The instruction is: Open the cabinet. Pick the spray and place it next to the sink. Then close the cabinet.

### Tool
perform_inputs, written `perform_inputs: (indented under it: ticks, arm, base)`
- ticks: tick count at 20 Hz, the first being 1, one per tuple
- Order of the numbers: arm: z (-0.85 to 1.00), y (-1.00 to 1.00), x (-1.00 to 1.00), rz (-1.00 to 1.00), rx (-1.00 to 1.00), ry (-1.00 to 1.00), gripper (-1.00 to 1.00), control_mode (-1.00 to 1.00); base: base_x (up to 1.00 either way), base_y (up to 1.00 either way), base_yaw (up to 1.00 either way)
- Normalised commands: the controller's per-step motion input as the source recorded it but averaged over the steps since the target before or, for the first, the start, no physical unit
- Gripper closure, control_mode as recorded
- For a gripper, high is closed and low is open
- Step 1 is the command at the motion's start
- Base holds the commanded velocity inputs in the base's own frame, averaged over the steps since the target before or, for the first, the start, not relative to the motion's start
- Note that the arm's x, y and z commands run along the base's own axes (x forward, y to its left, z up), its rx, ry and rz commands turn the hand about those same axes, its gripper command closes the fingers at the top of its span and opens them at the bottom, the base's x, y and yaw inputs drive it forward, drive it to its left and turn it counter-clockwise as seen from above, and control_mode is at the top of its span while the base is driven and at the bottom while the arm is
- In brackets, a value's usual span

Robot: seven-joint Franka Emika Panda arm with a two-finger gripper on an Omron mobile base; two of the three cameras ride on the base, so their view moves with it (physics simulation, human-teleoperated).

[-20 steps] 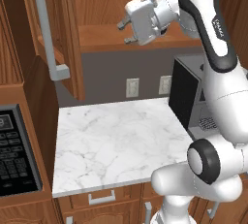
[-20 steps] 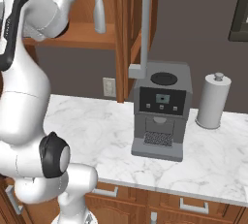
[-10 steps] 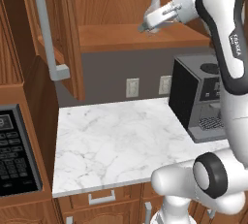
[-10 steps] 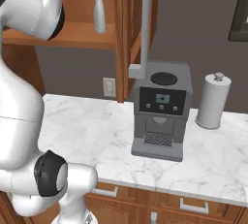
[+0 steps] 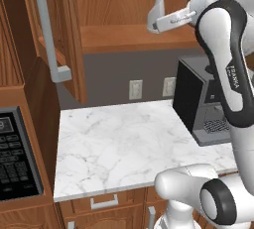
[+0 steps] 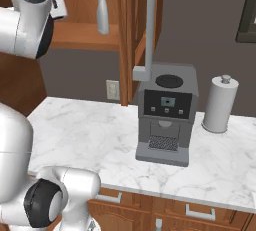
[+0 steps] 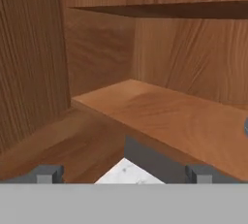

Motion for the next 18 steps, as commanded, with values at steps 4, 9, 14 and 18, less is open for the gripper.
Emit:
perform_inputs:
  ticks: [4, 9, 14, 18]
  arm:
    - [0.12, -0.43, 0.0, -0.36, 0.0, -0.08, -1.0, -1.0]
    - [0.07, -0.38, 0.15, -0.28, 0.0, -0.07, -1.0, -1.0]
    - [0.12, -0.29, 0.3, -0.18, 0.0, -0.09, -1.0, -1.0]
    - [0.14, -0.28, 0.44, -0.1, 0.05, -0.07, -1.0, -1.0]
  base:
    - [0.0, 0.0, 0.0]
    - [0.0, 0.0, 0.0]
    - [0.0, 0.0, 0.0]
    - [0.0, 0.0, 0.0]
